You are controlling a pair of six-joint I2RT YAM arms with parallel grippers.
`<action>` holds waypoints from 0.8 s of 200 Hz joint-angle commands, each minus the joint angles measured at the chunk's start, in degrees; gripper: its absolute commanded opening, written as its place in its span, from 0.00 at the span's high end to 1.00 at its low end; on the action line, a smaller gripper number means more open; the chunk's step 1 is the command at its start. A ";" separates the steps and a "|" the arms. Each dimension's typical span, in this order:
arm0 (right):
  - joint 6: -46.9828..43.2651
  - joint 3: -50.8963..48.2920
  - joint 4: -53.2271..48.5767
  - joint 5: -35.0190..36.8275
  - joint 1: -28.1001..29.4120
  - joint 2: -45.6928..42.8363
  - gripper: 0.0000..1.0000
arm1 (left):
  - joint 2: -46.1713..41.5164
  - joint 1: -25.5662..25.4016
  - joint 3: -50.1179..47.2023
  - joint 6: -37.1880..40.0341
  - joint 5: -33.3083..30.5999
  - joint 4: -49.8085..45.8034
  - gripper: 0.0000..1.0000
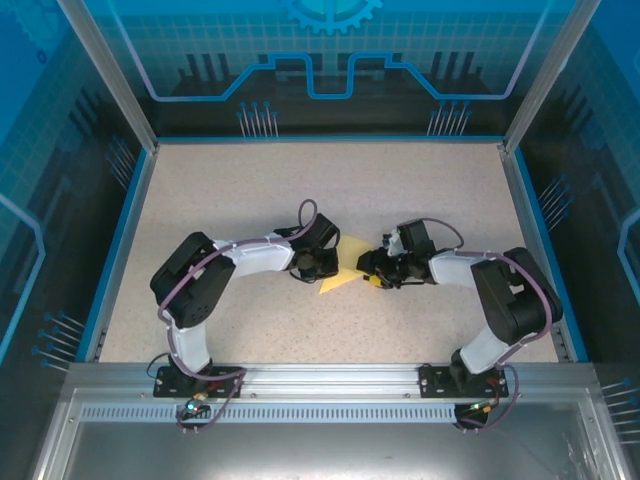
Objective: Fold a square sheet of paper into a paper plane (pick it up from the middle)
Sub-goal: Fourth fold the wing at the center of the table.
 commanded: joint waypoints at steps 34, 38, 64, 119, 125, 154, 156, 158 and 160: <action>0.80 3.36 -2.77 2.42 2.02 1.42 0.52 | 0.58 -0.32 0.35 -0.73 -1.62 -2.77 0.96; 0.77 3.52 -3.06 2.54 2.07 1.51 0.52 | 0.58 -0.33 0.25 -0.87 -1.60 -2.76 0.96; 1.88 4.12 -4.44 4.43 2.08 2.02 0.51 | 0.75 -0.27 -0.18 -1.75 -1.60 -2.63 0.96; 3.66 3.61 -5.45 6.86 2.09 1.98 0.51 | 0.93 -0.30 -1.00 -2.65 -1.60 -2.67 0.96; 3.79 3.26 -5.79 7.63 2.08 1.43 0.51 | 0.93 -0.27 -1.08 -2.72 -1.60 -2.64 0.96; 3.55 1.98 -5.94 8.80 1.94 -0.89 0.50 | 0.93 -0.27 -1.03 -2.57 -1.69 -2.97 0.96; 3.50 2.03 -6.00 8.66 1.90 -0.87 0.50 | 0.93 -0.31 -1.07 -2.59 -1.66 -2.94 0.96; 3.42 2.15 -6.06 8.53 1.87 -0.86 0.50 | 0.93 -0.28 -1.08 -2.57 -1.68 -3.00 0.96; 3.44 2.25 -6.17 8.46 1.92 -0.79 0.50 | 0.93 -0.27 -1.08 -2.56 -1.69 -2.97 0.96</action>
